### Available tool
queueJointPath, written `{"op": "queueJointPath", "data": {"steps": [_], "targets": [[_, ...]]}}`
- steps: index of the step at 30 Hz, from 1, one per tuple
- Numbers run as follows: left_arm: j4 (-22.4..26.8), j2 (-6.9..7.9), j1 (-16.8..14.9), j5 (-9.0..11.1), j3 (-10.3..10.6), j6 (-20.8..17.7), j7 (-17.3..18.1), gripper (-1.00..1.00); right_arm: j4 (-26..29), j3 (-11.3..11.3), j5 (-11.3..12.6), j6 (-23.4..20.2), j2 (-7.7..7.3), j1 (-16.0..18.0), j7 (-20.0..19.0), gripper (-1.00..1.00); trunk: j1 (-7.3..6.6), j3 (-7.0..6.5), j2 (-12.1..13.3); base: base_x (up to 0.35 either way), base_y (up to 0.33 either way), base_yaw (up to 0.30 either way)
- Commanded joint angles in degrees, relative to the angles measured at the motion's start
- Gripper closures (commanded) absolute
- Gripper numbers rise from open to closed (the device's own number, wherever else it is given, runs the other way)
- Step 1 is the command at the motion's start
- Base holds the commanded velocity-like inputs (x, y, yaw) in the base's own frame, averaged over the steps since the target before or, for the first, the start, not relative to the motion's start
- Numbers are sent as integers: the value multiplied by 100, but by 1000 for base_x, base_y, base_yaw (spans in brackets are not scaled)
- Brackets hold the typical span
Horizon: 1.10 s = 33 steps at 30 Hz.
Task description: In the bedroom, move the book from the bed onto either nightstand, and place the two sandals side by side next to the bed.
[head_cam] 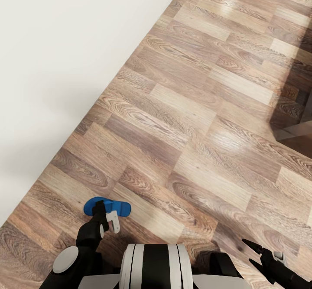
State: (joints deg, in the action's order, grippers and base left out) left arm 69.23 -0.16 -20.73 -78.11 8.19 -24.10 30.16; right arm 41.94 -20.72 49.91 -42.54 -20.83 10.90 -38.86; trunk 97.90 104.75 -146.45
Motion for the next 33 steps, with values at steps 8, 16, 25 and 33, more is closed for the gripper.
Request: {"op": "queueJointPath", "data": {"steps": [8,16,25,33], "targets": [[5,-1,-1,-47,8,-19,42,100,-1,-15,10,-36,1,4,-8,-100,-3,-20,0,0,0,0],[4,-1,-1,-47,8,-23,42,100,-1,-15,10,-35,1,4,-8,-100,-24,-197,11,0,0,0],[4,-1,-1,-47,8,-20,44,100,-1,-17,10,-37,0,5,-8,-100,-47,-396,23,0,0,0],[5,-1,-1,-47,8,-22,50,100,-1,-19,10,-36,0,5,-8,-100,-63,-529,31,0,0,0]]}}
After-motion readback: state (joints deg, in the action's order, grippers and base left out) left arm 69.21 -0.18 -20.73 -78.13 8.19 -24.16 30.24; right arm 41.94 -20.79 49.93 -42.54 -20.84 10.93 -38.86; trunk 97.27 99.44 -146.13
